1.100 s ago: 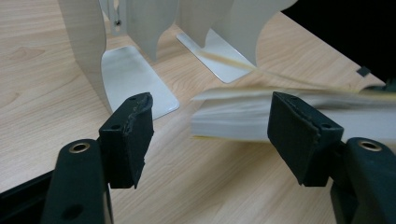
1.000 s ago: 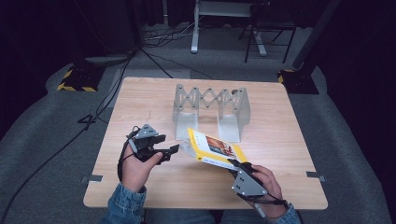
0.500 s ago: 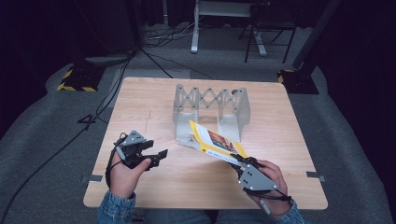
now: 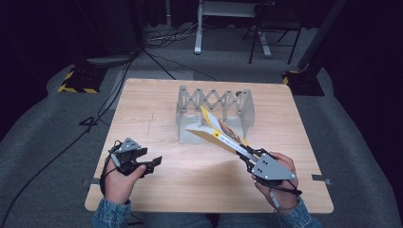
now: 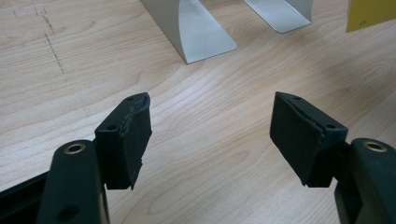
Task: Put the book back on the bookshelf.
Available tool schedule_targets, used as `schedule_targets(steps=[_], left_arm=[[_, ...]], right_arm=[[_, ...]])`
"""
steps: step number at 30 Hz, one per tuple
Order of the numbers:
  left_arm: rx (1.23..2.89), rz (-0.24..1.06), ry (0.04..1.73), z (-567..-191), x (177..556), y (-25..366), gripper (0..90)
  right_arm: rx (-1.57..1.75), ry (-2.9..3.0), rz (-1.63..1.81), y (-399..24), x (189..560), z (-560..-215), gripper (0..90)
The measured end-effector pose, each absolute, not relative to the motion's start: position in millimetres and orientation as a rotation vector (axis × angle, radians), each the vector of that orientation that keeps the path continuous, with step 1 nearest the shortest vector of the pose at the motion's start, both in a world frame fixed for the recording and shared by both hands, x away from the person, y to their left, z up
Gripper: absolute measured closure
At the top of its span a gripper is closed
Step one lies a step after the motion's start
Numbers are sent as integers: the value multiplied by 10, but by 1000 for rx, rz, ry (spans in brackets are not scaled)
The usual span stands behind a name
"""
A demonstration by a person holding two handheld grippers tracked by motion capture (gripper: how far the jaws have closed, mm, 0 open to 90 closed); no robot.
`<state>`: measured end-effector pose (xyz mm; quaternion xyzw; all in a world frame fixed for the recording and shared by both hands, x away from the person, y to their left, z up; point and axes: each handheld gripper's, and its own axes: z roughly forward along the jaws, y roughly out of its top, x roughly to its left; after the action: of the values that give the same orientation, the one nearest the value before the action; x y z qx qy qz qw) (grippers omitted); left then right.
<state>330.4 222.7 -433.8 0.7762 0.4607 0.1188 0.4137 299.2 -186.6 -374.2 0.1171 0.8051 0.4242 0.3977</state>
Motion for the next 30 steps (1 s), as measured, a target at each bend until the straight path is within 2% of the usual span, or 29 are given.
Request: schedule_targets(steps=[7, 30], left_arm=[[2016, 329, 1183, -4515, 3383, 2325, 297], [2022, 309, 1230, -4747, 3417, 2448, 275]], right_arm=[[375, 2023, 1111, -1901, 3140, -3650, 763], [706, 1815, 1212, -1905, 3632, -3458, 763]])
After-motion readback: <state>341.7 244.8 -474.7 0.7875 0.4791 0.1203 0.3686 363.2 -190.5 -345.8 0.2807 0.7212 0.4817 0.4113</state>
